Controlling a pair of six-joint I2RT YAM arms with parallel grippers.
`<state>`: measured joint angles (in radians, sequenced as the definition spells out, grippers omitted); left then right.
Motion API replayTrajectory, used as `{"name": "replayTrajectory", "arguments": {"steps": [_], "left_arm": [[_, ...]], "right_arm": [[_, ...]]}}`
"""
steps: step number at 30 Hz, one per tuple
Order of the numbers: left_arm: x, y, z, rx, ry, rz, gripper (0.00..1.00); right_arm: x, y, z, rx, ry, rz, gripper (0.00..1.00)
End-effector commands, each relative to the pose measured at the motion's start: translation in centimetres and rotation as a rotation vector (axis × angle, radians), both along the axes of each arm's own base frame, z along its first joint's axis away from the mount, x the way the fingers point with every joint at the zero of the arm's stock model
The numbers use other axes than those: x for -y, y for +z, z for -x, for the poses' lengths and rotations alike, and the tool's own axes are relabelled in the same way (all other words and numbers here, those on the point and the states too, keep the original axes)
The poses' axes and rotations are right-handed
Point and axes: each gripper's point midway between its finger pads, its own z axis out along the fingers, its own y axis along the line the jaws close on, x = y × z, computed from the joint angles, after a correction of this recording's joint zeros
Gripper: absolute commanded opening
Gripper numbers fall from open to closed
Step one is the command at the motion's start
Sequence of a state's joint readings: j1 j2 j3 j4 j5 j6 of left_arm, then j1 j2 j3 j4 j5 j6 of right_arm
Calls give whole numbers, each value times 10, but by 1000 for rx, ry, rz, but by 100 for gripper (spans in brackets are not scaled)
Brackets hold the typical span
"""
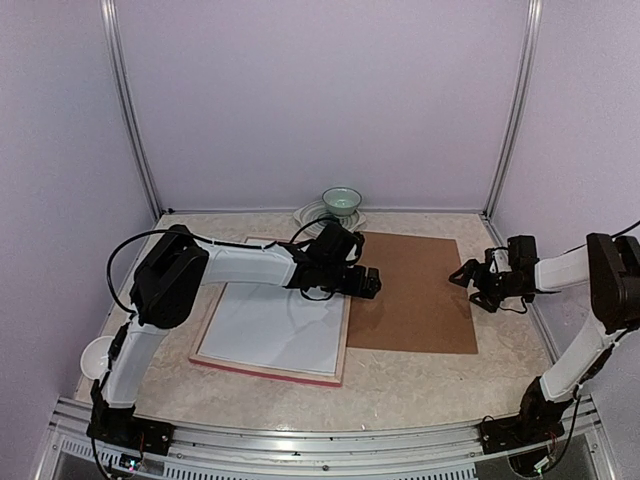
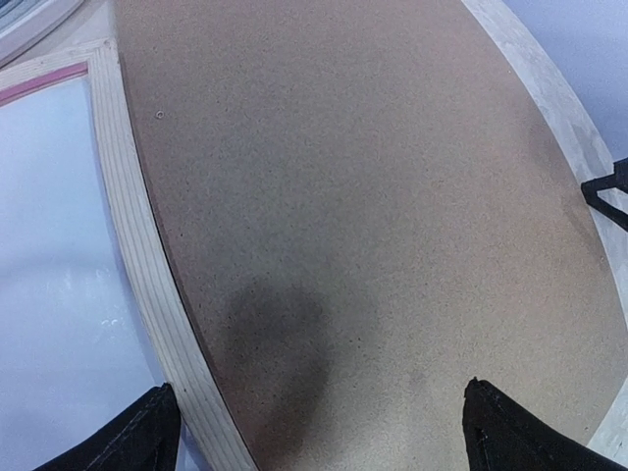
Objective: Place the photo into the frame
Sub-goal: Turn over the backboard at the center of the board.
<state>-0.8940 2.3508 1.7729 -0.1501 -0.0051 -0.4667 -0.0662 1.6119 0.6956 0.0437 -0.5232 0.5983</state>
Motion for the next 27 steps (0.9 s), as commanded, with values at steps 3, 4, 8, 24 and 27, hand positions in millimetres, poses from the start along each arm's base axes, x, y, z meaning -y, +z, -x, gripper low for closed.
{"name": "replayTrajectory", "arguments": {"steps": [3,4,8,24,27], "left_arm": [[21,-9,16,-34,-66,25,99],[21,-9,16,-34,-66,24,99],[21,-10,18,-38,-67,22,99],[26,-13,21,-50,-77,39,99],[26,-14,21,-51,-76,39,99]], "right_arm": [[-27,-10,21,-47,88,-122,97],[-30,-5,21,-31,100,-142,97],[-42,24,19,41,145,-228,97],[-80,169,32,357,306,-446,97],[-97,174,36,359,356,-475,97]]}}
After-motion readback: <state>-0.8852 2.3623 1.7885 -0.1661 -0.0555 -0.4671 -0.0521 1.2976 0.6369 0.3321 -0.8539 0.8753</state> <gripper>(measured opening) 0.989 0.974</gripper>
